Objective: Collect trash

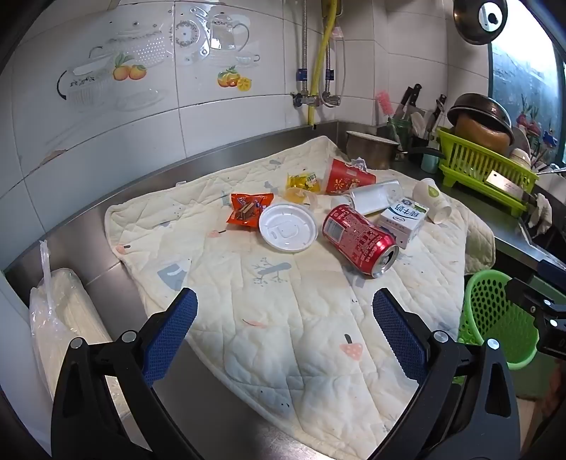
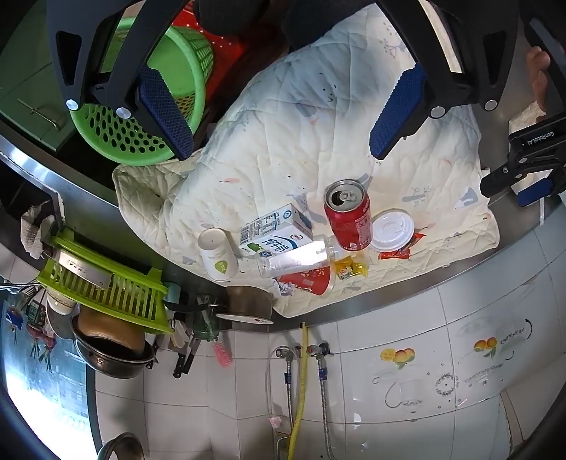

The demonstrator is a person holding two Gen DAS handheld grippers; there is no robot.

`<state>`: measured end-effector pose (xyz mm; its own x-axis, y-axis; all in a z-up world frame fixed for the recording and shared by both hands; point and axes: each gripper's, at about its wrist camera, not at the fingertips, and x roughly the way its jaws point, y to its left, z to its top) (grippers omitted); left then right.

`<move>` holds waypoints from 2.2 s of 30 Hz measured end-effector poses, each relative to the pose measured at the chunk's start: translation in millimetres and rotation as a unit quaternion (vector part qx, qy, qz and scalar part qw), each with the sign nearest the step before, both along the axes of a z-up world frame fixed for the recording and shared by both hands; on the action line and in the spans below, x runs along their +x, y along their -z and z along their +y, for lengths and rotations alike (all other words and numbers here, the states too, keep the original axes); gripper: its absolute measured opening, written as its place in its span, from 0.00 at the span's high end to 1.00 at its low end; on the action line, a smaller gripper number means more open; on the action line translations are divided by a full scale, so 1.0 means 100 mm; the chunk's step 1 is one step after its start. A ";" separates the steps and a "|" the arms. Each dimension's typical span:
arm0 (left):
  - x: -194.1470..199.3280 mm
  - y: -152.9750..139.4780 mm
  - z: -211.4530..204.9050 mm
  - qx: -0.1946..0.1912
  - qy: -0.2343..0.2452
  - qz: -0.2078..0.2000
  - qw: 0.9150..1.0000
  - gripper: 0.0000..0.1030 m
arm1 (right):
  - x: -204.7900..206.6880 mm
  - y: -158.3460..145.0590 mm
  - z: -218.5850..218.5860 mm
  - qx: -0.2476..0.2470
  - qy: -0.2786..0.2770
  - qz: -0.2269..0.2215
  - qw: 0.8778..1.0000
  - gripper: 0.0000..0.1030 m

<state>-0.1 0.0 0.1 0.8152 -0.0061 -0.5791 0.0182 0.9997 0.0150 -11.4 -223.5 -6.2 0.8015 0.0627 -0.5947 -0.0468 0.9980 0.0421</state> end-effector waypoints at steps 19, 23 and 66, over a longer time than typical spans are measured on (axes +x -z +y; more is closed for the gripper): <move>-0.01 -0.02 0.00 0.001 -0.002 -0.003 1.000 0.05 | -0.02 -0.03 0.01 -0.006 0.000 0.002 1.000 0.06; -0.03 -0.03 0.00 0.001 -0.002 -0.007 1.000 0.05 | -0.03 -0.09 0.00 -0.006 -0.001 0.000 1.000 0.06; -0.05 -0.12 0.02 0.002 -0.002 -0.015 1.000 0.05 | -0.05 -0.14 0.02 -0.007 -0.001 -0.007 1.000 0.06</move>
